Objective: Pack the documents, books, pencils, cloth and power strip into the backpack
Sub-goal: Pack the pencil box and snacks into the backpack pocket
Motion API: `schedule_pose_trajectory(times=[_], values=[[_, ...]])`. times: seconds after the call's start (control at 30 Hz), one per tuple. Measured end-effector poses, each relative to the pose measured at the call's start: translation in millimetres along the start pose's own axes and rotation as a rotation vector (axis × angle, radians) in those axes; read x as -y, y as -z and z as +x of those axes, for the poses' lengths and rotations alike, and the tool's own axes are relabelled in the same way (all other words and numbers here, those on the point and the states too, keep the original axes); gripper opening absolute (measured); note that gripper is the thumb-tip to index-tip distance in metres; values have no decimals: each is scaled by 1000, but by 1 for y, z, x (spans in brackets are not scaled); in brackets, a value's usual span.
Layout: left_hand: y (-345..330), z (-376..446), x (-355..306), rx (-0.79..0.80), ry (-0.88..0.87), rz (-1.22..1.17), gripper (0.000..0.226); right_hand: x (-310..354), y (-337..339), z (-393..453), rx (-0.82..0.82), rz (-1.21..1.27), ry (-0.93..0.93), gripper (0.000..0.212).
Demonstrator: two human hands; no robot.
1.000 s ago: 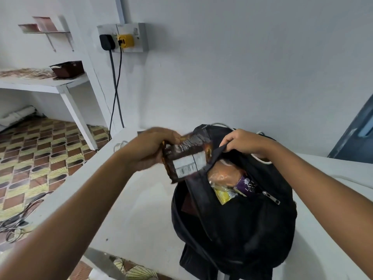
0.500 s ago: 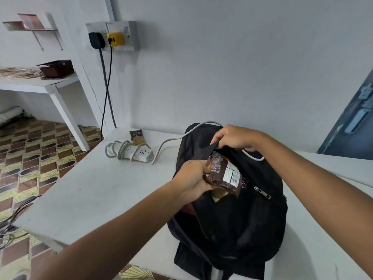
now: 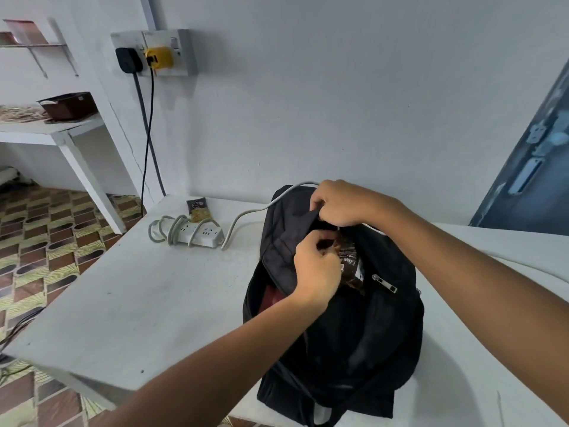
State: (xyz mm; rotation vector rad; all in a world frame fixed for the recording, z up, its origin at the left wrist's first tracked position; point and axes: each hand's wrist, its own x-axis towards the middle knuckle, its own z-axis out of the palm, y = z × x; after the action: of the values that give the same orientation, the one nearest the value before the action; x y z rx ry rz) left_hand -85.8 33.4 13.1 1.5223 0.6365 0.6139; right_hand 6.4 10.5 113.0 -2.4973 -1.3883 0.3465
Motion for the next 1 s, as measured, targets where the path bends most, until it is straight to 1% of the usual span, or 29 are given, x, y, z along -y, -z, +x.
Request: schedule_pose_trajectory(times=[0.1,0.17,0.23,0.33,0.4,0.47,0.53,0.6,0.63,0.7,0.73,0.77,0.83,0.87,0.9,1.0], values=[[3,4,-5,132,-80,134,14,-2,-2,-1,-30,13,-22,36],[5,7,-5,164,-170,283,15,-3,-4,-1,-43,35,-29,35],[7,12,-1,150,-288,461,16,-2,-6,-2,-57,48,-31,34],[8,13,5,141,-332,630,38,-2,-7,-5,-77,63,-35,33],[8,13,6,96,-405,798,45,-2,-7,-6,-92,72,-38,32],[10,12,4,28,-457,972,48,-1,-8,-6,-106,78,-47,32],[10,13,3,-9,-511,1068,38,-1,-8,-8,-124,86,-54,32],[9,14,8,29,-650,1076,18,0,-9,-10,-139,91,-55,33],[8,14,14,67,-767,1088,12,1,-9,-11,-143,87,-54,33],[9,15,23,153,-989,1163,8,3,-10,-14,-150,69,-51,32],[11,13,26,215,-1037,1202,13,4,-9,-16,-150,55,-46,32],[14,11,25,290,-1019,1241,25,5,-9,-17,-149,37,-39,33],[19,8,22,440,-910,1358,55,8,-7,-22,-130,-8,-14,34],[22,10,20,493,-865,1436,65,10,-7,-24,-115,-41,3,35],[23,15,18,516,-846,1490,68,12,-6,-26,-102,-83,21,34],[18,31,11,563,-806,1506,50,17,-8,-27,-77,-189,64,29]])
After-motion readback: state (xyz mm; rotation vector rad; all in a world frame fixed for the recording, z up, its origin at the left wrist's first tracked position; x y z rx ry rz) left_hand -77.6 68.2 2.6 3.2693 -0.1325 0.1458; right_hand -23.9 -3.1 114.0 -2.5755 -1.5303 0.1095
